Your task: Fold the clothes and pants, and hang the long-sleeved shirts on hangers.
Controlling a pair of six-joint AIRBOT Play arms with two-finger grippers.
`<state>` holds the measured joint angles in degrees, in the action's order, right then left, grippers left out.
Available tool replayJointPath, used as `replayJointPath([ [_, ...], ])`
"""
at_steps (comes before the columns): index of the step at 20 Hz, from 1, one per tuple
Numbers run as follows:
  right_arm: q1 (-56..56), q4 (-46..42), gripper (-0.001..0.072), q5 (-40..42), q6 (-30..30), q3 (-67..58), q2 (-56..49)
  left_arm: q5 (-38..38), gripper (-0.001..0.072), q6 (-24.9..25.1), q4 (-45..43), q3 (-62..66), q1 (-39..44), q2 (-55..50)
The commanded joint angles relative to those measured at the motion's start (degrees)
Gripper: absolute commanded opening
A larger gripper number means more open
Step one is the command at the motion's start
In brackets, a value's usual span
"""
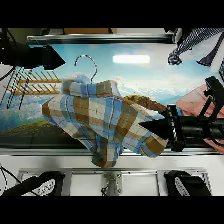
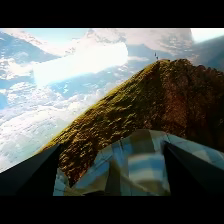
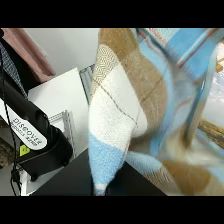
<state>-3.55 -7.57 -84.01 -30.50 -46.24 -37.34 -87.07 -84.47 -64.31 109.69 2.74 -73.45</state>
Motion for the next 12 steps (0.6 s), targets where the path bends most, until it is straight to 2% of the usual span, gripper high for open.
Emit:
replayJointPath([
  [1,0.07,1.75,0.0009,1.29,-0.04,-0.07,0.02,2.32,0.0692,0.09,7.06,0.11,-1.42,-0.33],
  [4,0.04,3.8,0.0009,4.44,0.74,-0.09,0.04,4.28,0.0691,0.04,8.9,0.11,-4.15,1.2],
  [5,0.0,3.76,0.0009,6.73,0.85,-0.2,0.04,5.01,0.0594,0.07,8.9,0.09,-4.85,1.97],
  [7,-0.2,3.72,0.0009,12.66,2.93,-1.2,0.04,6.25,0.0057,0.15,8.9,0.09,-6.67,3.8],
  [8,-0.83,3.67,0.0009,16.17,3.13,-2.23,0.04,6.82,0.0015,0.63,8.87,0.07,-7.32,4.7],
  [12,-9.35,-0.11,0.0008,25.62,2.8,-7.85,0.04,7.98,0.0015,0.7,8.83,0.07,-8.31,7.45],
])
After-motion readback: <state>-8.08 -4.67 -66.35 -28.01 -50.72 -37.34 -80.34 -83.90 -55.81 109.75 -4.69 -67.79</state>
